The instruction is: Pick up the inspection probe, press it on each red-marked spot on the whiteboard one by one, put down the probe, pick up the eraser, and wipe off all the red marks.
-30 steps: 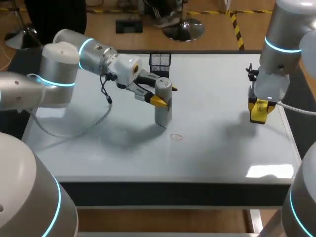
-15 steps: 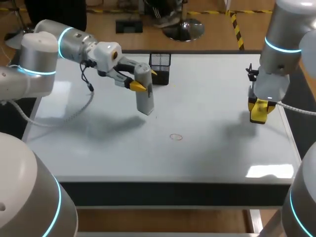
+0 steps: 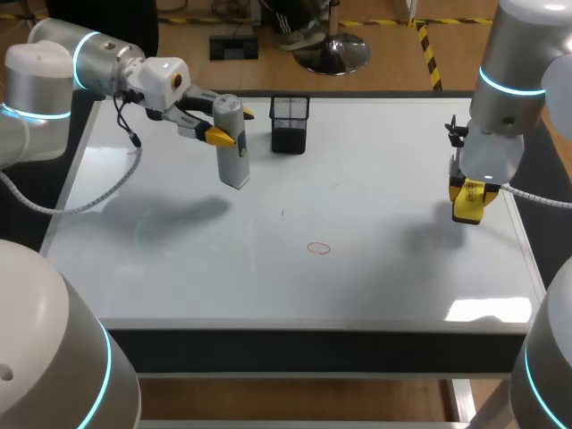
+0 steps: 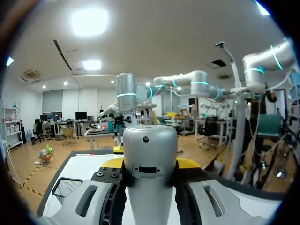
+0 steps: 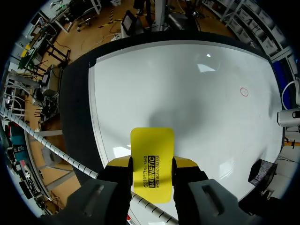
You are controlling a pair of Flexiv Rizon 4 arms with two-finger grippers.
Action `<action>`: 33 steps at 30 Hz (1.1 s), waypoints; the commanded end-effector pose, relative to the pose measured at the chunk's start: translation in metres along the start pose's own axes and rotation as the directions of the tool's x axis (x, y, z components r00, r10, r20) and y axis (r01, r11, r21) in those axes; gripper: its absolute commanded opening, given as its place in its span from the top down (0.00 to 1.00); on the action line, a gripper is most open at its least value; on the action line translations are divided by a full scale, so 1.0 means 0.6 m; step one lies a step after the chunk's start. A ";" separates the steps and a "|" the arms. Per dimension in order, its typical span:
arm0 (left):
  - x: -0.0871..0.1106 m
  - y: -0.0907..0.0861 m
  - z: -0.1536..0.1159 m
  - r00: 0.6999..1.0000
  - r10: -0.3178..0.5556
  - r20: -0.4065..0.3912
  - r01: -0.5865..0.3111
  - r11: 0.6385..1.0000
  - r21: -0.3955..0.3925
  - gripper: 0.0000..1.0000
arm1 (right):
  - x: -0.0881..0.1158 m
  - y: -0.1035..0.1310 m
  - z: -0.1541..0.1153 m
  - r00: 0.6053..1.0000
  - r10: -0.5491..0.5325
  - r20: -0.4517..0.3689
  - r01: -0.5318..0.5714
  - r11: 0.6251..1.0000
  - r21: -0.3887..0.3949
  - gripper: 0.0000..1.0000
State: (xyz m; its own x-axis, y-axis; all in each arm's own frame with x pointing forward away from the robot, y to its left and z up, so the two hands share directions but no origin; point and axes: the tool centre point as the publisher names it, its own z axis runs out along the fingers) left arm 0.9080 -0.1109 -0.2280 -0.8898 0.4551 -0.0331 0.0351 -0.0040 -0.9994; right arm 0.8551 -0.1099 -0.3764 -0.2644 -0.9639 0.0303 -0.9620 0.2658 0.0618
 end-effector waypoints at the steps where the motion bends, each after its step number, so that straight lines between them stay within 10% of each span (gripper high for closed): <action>1: -0.006 -0.002 -0.025 1.000 -0.008 -0.008 0.008 1.000 -0.006 1.00 | 0.001 -0.001 -0.001 1.000 -0.002 -0.002 0.002 1.000 0.001 1.00; 33: -0.005 0.012 -0.082 0.999 -0.021 0.038 0.022 1.000 -0.007 1.00 | 0.001 -0.001 -0.001 1.000 -0.002 -0.002 0.002 1.000 0.001 1.00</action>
State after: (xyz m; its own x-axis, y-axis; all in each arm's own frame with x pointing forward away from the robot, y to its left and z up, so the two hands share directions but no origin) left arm 0.9331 -0.0689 -0.2363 -0.9077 0.4194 -0.0132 0.0189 0.0093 -0.9998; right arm 0.8551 -0.1099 -0.3764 -0.2644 -0.9639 0.0304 -0.9620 0.2659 0.0618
